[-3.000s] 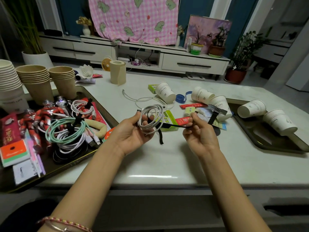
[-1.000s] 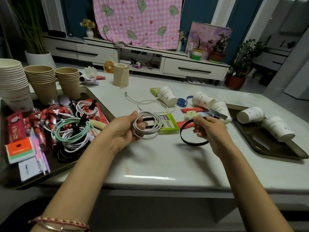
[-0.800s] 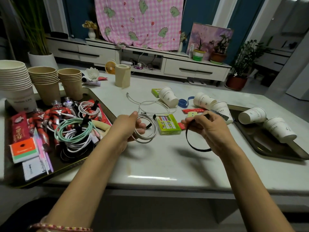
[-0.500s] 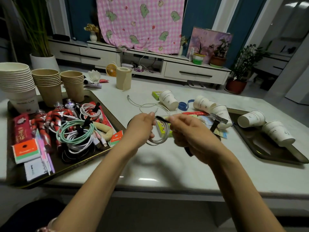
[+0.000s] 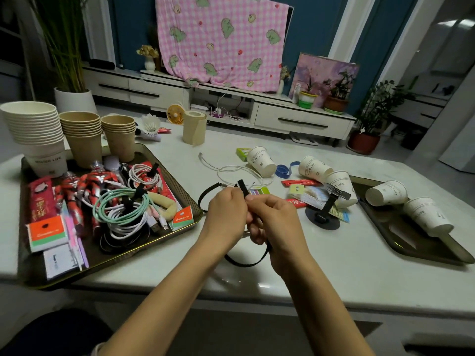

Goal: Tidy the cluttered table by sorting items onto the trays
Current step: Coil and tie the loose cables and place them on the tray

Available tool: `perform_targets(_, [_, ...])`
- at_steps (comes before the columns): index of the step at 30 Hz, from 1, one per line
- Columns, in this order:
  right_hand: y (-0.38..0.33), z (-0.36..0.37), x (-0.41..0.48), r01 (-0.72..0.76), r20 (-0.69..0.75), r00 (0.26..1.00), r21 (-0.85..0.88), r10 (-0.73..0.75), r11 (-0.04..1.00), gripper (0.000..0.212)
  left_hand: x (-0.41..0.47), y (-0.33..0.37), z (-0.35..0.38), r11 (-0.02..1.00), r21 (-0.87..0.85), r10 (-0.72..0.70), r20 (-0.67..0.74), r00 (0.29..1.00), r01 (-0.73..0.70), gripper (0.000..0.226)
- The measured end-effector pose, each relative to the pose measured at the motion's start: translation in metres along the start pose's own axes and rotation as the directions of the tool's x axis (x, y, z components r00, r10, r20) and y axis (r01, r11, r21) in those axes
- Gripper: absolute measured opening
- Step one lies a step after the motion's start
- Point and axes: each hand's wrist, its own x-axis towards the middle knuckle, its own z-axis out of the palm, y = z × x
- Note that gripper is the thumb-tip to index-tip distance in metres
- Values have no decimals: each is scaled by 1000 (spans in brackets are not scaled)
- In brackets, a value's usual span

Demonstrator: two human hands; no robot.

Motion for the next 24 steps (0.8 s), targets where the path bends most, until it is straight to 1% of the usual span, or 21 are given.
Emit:
perform_targets(1, [1, 0, -1, -6, -3, 1000, -5, 6, 1000, 21, -1, 1, 0, 1000, 15, 15, 5, 1000, -15, 33])
perform_targets(3, [1, 1, -2, -9, -17, 1000, 0, 9, 1000, 20, -2, 2, 1, 999, -18, 31, 1, 1000, -31, 37])
perform_targets(7, [1, 0, -4, 13, -19, 1000, -41, -14, 999, 21, 1, -2, 3, 1000, 6, 15, 6, 1000, -15, 42])
perform_targets(11, [1, -7, -9, 31, 125, 992, -117, -17, 993, 22, 5, -5, -3, 999, 37, 3, 3, 1000, -3, 41])
perform_targets(12, [2, -12, -11, 69, 153, 987, -192, -40, 979, 22, 7, -5, -5, 998, 55, 5, 12, 1000, -6, 41])
perform_targets(13, [3, -17, -12, 143, 171, 981, -335, -89, 931, 22, 9, -4, -7, 997, 71, 9, 21, 1000, -11, 41])
perform_targets(14, [5, -24, -13, 242, 198, 967, -518, -161, 820, 21, 10, -4, -9, 996, 87, 14, 33, 999, -16, 41])
perform_targets(15, [5, -29, -14, 328, 225, 945, -673, -239, 663, 18, 10, -3, -10, 994, 105, 21, 50, 999, -26, 41])
perform_targets(16, [3, -34, -14, 389, 240, 914, -746, -327, 541, 10, 10, -3, -12, 994, 101, 27, 63, 998, -33, 40])
perform_targets(17, [0, -37, -14, 421, 240, 889, -760, -389, 494, 4, 10, -2, -13, 995, 86, 35, 82, 996, -43, 40])
perform_targets(18, [-1, -40, -12, 440, 228, 875, -743, -428, 505, 18, 9, -1, -13, 996, 73, 50, 103, 993, -57, 39])
perform_targets(20, [-2, -46, -4, 429, 212, 895, -647, -392, 631, 40, 5, 3, -11, 994, 67, 79, 149, 986, -90, 38])
perform_targets(23, [-1, -48, 5, 439, 271, 897, -618, -348, 652, 51, -1, 9, -7, 990, 57, 114, 208, 972, -128, 39])
perform_targets(24, [-2, -49, 8, 442, 287, 897, -575, -336, 689, 52, -2, 11, -6, 989, 54, 125, 225, 966, -140, 40])
